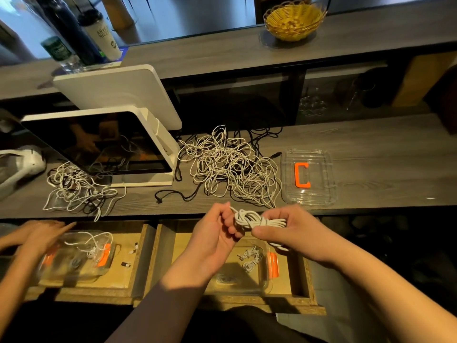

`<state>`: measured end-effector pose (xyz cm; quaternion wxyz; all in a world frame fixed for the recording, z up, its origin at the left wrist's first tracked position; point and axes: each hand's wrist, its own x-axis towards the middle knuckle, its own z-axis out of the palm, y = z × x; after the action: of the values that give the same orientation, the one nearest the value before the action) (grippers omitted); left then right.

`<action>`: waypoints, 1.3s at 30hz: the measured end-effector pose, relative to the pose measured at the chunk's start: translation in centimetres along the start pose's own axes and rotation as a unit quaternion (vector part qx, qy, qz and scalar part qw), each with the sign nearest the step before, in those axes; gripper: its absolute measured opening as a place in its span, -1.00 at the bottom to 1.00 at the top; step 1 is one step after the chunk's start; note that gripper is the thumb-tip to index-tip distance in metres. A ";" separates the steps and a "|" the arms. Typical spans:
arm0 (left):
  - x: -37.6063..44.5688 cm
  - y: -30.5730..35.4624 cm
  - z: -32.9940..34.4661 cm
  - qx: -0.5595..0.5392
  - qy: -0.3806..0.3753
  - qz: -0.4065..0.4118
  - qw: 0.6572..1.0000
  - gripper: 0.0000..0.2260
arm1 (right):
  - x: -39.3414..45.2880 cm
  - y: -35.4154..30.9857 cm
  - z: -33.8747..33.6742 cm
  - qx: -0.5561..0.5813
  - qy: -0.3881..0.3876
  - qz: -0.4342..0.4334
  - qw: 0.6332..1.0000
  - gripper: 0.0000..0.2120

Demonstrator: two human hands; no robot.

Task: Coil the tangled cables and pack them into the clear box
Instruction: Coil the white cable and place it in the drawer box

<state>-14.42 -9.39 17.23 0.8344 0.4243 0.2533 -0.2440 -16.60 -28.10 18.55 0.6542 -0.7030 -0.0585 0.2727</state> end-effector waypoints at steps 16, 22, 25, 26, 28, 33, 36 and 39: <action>0.2 2.3 -1.6 -0.076 0.086 0.072 0.991 -0.75 | 1.6 -0.4 3.7 -0.057 0.051 -0.044 0.996 -0.81; -1.3 0.1 -2.0 0.305 0.067 0.182 0.932 -0.88 | 2.7 1.6 4.0 -0.132 0.103 -0.023 0.986 -0.84; -1.0 -0.8 -3.2 0.293 0.078 0.164 0.939 -0.88 | 3.1 2.7 4.3 -0.189 0.104 -0.024 0.976 -0.77; -0.8 -1.0 -3.8 0.294 0.083 0.157 0.939 -0.86 | 3.3 3.2 4.4 -0.195 0.110 -0.023 0.974 -0.72; -0.1 -1.4 -5.1 0.301 0.101 0.148 0.937 -0.82 | 3.5 4.4 4.4 -0.192 0.139 -0.011 0.971 -0.69; 1.9 -3.1 -7.4 0.320 0.133 0.110 0.932 -0.86 | 3.9 7.7 4.4 -0.201 0.168 0.022 0.965 -0.83; 3.1 -3.5 -8.6 0.348 0.137 0.109 0.921 -0.86 | 4.7 9.1 4.9 -0.187 0.164 0.041 0.968 -0.84; 4.4 -4.9 -9.8 0.381 0.131 0.108 0.909 -0.84 | 5.0 11.0 5.1 -0.206 0.164 0.069 0.962 -0.86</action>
<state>-16.28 -4.62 6.57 0.5902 0.7626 0.2008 -0.1723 -17.76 -22.89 6.59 0.4755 -0.8600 0.0439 0.1801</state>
